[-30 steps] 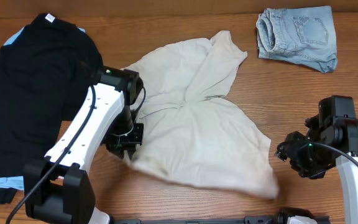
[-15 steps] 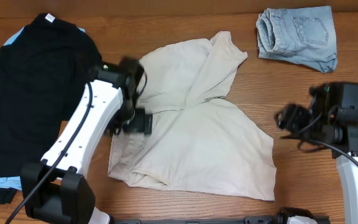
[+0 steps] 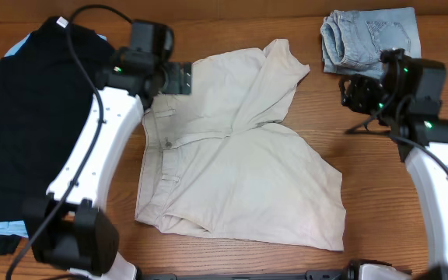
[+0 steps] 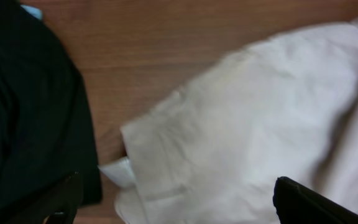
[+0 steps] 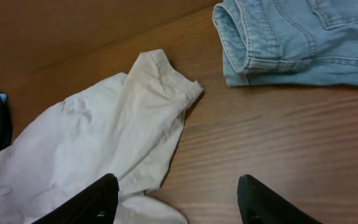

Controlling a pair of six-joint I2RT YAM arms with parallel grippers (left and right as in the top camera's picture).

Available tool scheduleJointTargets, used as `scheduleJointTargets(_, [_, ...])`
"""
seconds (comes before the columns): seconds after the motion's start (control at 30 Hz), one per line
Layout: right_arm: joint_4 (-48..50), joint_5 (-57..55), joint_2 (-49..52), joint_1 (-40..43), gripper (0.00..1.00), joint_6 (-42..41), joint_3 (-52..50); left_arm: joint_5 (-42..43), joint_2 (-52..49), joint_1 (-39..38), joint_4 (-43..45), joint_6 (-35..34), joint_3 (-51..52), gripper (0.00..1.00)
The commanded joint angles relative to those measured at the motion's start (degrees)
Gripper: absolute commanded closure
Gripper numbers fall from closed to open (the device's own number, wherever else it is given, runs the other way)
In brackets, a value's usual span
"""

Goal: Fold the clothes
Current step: 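Grasp the top corners of the shorts' waistband with both grippers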

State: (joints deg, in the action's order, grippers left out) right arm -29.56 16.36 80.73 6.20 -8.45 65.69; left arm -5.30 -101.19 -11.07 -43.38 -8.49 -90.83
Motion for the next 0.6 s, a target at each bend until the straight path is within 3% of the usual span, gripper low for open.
scheduleJointTargets(0.0, [3.4, 0.3, 3.3, -0.2, 0.36, 1.5, 2.0, 3.5, -4.8, 4.3, 2.4, 1.5, -0.7, 0.0])
scheduleJointTargets(0.27, [6.3, 0.3, 9.4, -0.2, 0.37, 1.5, 1.9, 4.9, -13.3, 7.3, 4.1, 3.2, -0.7, 0.0])
scheduleJointTargets(0.57, [4.6, 0.3, 9.6, -0.2, 0.37, 1.5, 1.9, 9.7, -21.4, 8.1, 4.9, -1.1, -0.7, 0.03])
